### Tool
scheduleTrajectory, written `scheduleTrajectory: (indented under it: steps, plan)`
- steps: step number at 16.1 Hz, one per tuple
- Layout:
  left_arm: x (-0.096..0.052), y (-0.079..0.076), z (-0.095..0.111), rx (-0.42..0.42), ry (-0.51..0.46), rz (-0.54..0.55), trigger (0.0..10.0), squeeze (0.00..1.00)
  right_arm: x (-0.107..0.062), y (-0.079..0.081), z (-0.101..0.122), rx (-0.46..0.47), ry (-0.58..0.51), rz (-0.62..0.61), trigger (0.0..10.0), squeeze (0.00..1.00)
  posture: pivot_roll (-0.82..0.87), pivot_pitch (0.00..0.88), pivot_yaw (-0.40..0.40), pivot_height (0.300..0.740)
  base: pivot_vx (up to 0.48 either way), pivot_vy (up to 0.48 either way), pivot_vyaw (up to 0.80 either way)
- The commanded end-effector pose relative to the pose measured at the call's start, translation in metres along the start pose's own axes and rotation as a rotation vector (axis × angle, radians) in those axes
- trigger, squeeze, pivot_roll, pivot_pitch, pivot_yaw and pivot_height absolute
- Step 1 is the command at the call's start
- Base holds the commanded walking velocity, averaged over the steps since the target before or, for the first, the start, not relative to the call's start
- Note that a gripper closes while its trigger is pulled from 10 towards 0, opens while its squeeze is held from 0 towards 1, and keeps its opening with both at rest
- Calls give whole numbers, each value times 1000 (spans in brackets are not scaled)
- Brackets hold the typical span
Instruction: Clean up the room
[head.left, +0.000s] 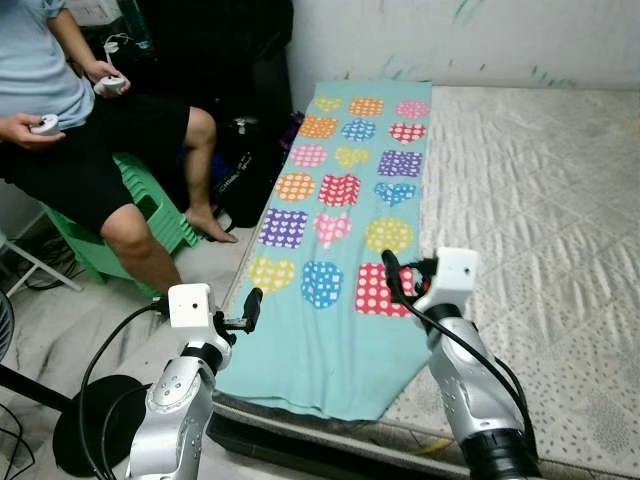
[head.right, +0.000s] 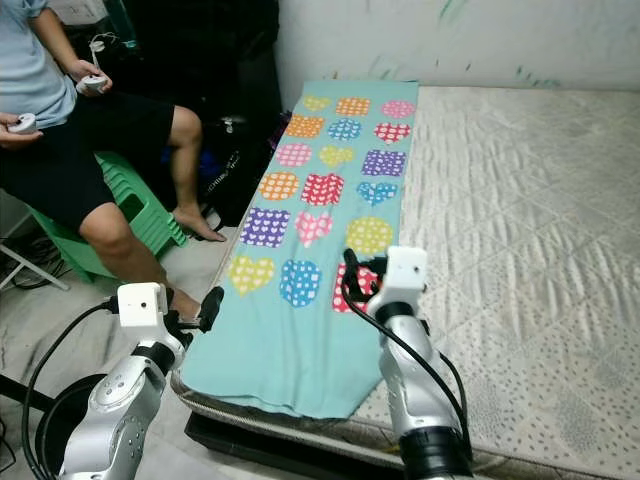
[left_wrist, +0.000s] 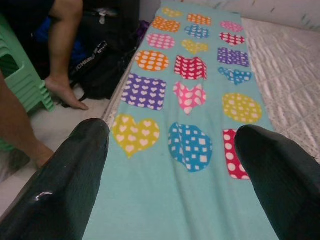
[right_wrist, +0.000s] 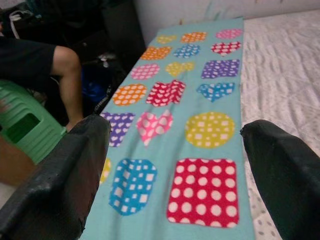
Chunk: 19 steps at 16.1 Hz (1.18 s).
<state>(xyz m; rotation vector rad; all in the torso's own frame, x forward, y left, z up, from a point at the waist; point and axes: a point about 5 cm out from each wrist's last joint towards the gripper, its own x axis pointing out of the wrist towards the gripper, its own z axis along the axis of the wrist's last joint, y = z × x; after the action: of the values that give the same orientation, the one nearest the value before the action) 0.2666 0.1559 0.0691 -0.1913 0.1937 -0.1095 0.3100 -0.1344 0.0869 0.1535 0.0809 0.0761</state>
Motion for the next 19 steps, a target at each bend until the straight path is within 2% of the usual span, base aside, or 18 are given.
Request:
scheduleTrajectory:
  steps: [1, 3, 10, 19]
  plan:
    - [0, 4, -1, 10, 4, 8, 10000, 0, -2, -1, 2, 14, -6, -6, 10000, 0, -95, 0, 104, 740, 0, 0, 0]
    - [1, 1, -4, 5, 7, -2, 10000, 0, -3, -3, 0, 7, 4, -27, 10000, 0, -99, 0, 107, 740, 0, 0, 0]
    - [3, 0, -5, -1, 6, 0, 10000, 0, -2, -3, 2, 10, 5, -36, 10000, 0, -102, 0, 108, 740, 0, 0, -800]
    - [4, -2, -5, -16, -6, -4, 10000, 0, -1, -12, 3, -4, 3, -71, 10000, 0, -106, 0, 104, 740, 0, 0, -800]
